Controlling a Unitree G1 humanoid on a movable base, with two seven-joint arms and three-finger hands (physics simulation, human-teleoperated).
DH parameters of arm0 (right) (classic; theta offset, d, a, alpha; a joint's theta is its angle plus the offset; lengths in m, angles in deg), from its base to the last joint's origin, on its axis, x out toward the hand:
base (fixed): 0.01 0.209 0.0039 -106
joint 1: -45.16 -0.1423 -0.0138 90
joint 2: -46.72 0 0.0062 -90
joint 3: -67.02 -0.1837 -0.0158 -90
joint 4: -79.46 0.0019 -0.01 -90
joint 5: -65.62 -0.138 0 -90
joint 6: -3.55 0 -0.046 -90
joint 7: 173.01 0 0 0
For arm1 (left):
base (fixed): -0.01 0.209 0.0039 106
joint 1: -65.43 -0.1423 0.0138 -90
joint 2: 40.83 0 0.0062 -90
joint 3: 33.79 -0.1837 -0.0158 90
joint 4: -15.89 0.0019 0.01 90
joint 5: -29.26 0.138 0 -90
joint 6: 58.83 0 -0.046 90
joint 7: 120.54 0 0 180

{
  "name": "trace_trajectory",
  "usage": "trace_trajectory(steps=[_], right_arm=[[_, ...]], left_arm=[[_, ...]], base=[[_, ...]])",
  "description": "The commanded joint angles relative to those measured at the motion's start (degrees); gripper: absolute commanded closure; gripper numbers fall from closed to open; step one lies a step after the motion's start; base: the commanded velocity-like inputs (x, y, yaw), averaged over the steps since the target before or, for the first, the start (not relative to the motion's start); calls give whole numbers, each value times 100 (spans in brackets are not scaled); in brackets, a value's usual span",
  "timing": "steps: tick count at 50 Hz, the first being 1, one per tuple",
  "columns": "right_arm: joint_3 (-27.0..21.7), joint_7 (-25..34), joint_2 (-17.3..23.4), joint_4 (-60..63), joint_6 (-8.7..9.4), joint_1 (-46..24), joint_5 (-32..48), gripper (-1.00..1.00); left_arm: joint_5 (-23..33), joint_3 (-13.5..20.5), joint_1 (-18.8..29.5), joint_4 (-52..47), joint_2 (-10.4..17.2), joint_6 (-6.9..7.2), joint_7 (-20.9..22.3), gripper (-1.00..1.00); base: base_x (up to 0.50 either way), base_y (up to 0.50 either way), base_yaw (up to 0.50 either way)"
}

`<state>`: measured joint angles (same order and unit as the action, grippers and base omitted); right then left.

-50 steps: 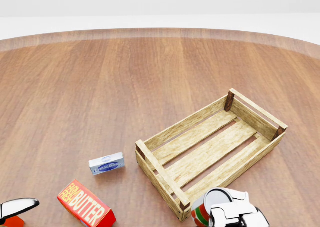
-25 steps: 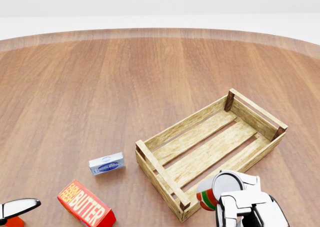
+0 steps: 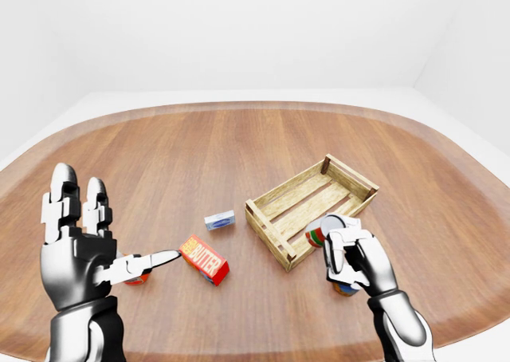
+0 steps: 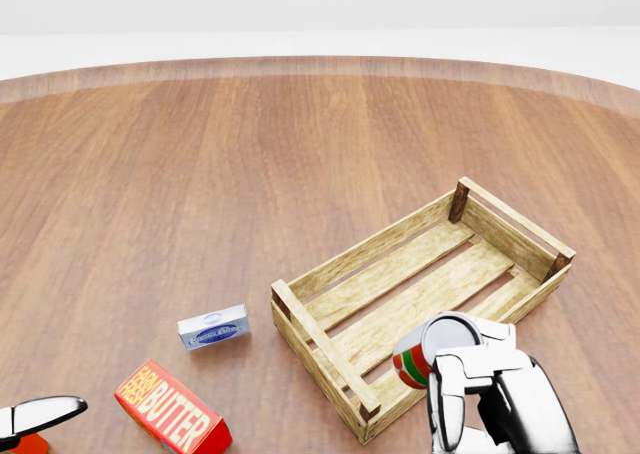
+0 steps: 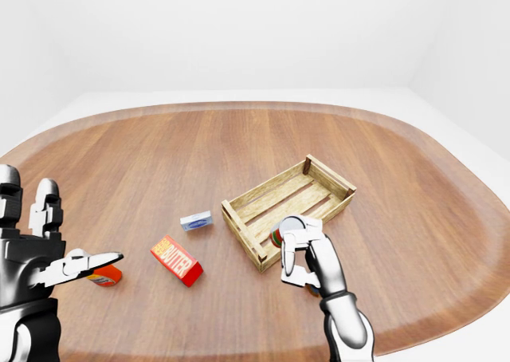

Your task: Pick up the tomato sauce, and put it in the wooden tray.

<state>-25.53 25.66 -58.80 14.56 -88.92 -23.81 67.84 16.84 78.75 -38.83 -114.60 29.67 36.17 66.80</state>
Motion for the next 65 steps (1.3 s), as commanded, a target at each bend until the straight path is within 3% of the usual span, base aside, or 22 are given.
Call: trace_trajectory(steps=[1,19,48,51,65], right_arm=[[-6,-141,28,-249,79,-350,216,100],[77,-417,131,-913,54,-992,542,100],[161,-814,183,-2060,176,-2171,753,100],[151,-919,200,-2215,120,-2325,806,100],[108,-1088,230,-2765,276,-2988,716,100]], left_arm=[[24,-37,-6,17,-1,0,-7,-100],[83,-114,-13,64,6,0,-26,-100],[17,-13,47,44,40,0,-37,-100],[16,-15,44,44,39,0,-38,-100],[20,-22,47,64,40,0,-45,-100]], base=[[0,0,0],[0,0,0],[0,0,0],[0,0,0],[0,0,0]])
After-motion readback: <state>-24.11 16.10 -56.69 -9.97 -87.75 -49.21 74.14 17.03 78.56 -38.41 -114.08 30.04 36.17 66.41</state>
